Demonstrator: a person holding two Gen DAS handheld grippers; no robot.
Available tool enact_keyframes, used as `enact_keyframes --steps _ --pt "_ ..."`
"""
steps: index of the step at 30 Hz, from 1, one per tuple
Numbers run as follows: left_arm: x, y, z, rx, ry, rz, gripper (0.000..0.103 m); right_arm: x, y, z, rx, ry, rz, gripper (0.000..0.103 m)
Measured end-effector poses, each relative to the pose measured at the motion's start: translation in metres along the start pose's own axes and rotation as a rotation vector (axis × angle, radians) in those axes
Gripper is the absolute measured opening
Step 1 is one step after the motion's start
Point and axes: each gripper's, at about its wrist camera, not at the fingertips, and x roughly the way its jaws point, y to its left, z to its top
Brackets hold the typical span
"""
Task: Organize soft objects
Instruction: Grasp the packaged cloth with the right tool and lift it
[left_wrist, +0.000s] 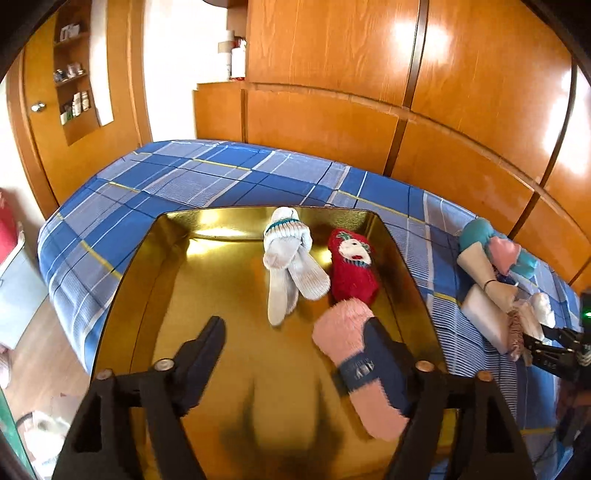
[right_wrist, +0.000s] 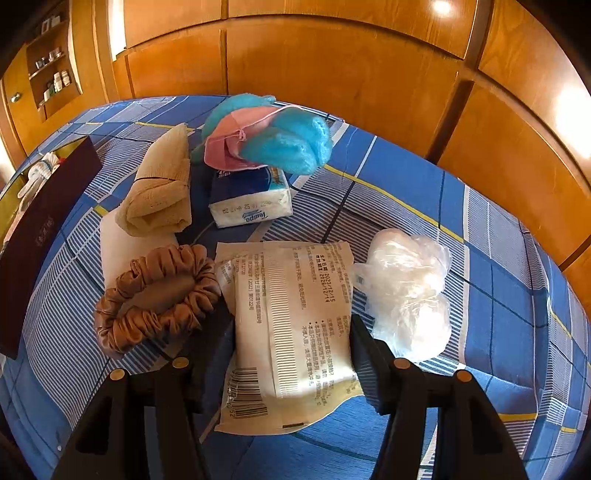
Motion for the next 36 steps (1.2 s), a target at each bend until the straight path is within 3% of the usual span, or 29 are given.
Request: enact_keyframes --steps 5,14,25,36 --pt "-0.021 -0.005 -0.014 -0.034 -0.057 0.024 0.098 -0.001 0.005 -0.002 -0.016 -0.013 -0.024 0.060" --pt "-0.035 -0.004 -0.030 -0.036 -0.065 0.034 0.098 -0.002 0.003 -0.005 0.000 -0.028 -0.014 0.061" --pt "-0.035 0.018 -0.040 -0.070 -0.049 0.063 0.098 -0.005 0.014 -0.012 -0.029 -0.067 -0.086 0.059" --pt "-0.035 0.037 -0.044 -0.093 -0.047 0.059 0.098 -0.014 0.016 -0.012 0.115 0.023 -0.121 0.057"
